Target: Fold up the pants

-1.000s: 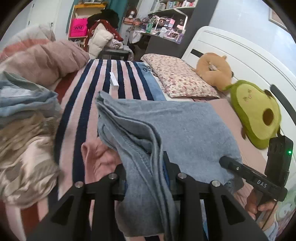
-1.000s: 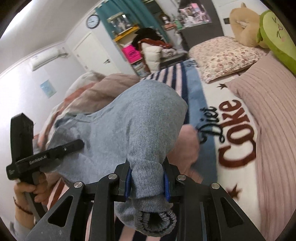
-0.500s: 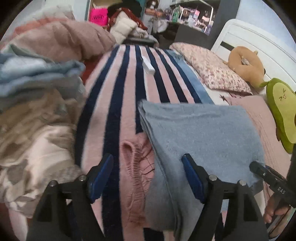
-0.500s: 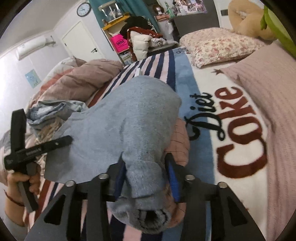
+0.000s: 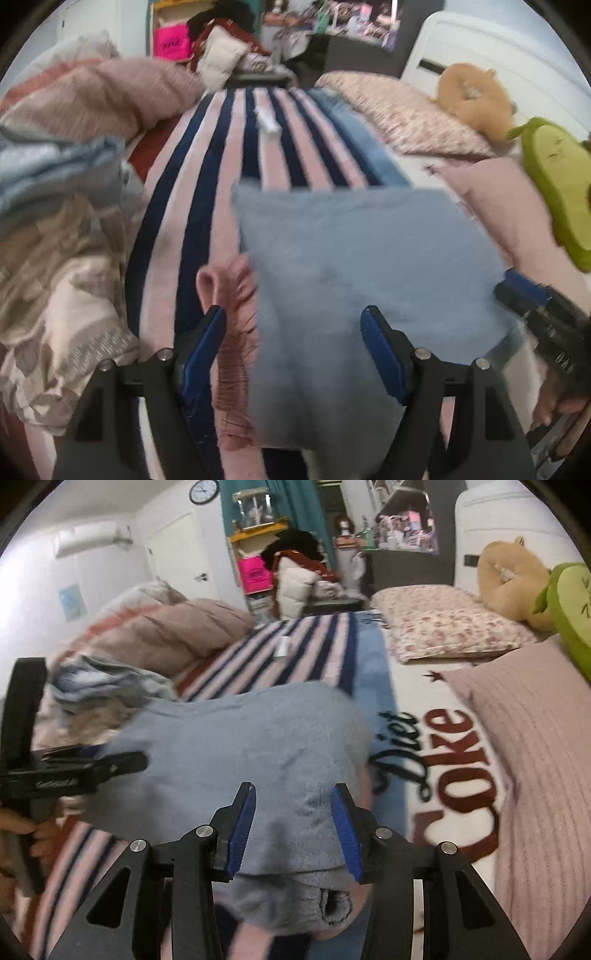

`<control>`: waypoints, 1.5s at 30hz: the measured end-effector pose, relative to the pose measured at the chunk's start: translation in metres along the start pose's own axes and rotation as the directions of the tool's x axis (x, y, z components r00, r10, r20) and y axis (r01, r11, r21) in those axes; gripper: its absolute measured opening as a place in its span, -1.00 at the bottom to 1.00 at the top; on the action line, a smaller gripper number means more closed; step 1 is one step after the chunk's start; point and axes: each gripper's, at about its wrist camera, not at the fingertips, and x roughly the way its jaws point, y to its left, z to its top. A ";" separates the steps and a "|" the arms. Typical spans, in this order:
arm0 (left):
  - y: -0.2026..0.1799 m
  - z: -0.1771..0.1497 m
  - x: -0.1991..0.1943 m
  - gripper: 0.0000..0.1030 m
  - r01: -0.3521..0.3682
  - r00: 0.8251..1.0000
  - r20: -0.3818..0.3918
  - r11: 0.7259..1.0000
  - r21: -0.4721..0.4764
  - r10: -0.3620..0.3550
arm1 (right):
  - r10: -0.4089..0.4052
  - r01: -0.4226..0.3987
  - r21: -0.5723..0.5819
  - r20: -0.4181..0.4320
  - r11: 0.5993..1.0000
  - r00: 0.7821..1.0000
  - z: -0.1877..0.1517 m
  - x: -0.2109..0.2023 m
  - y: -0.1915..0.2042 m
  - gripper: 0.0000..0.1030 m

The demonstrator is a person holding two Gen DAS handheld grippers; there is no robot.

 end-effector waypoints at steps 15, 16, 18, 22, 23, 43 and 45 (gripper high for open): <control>-0.029 -0.028 -0.084 0.44 -0.010 0.993 0.117 1.000 0.019 0.008 | 0.074 -0.074 0.044 0.004 0.996 0.997 -0.033 -0.056 0.010 -0.16; -0.033 -0.035 -0.099 0.47 -0.008 0.991 0.136 1.000 0.021 0.005 | 0.079 -0.079 0.034 0.006 0.996 0.997 -0.037 -0.065 0.015 -0.12; -0.039 -0.048 -0.125 0.53 -0.014 0.985 0.170 0.999 0.032 0.008 | 0.097 -0.097 0.009 0.012 0.995 0.995 -0.047 -0.086 0.026 0.04; -0.057 -0.093 -0.194 0.57 -0.029 0.962 0.273 0.998 0.064 0.010 | 0.142 -0.140 -0.038 0.058 0.989 0.988 -0.074 -0.147 0.049 0.12; -0.062 -0.104 -0.209 0.58 -0.031 0.955 0.297 0.997 0.067 0.010 | 0.154 -0.150 -0.047 0.072 0.988 0.986 -0.080 -0.162 0.054 0.19; -0.079 -0.268 -0.378 0.98 -0.196 0.767 0.615 0.979 -0.047 0.183 | 0.082 0.044 -0.291 0.408 0.956 0.909 -0.192 -0.367 0.168 0.99; -0.081 -0.267 -0.378 0.98 -0.200 0.762 0.619 0.978 -0.052 0.188 | 0.075 0.050 -0.284 0.412 0.958 0.908 -0.190 -0.361 0.167 0.99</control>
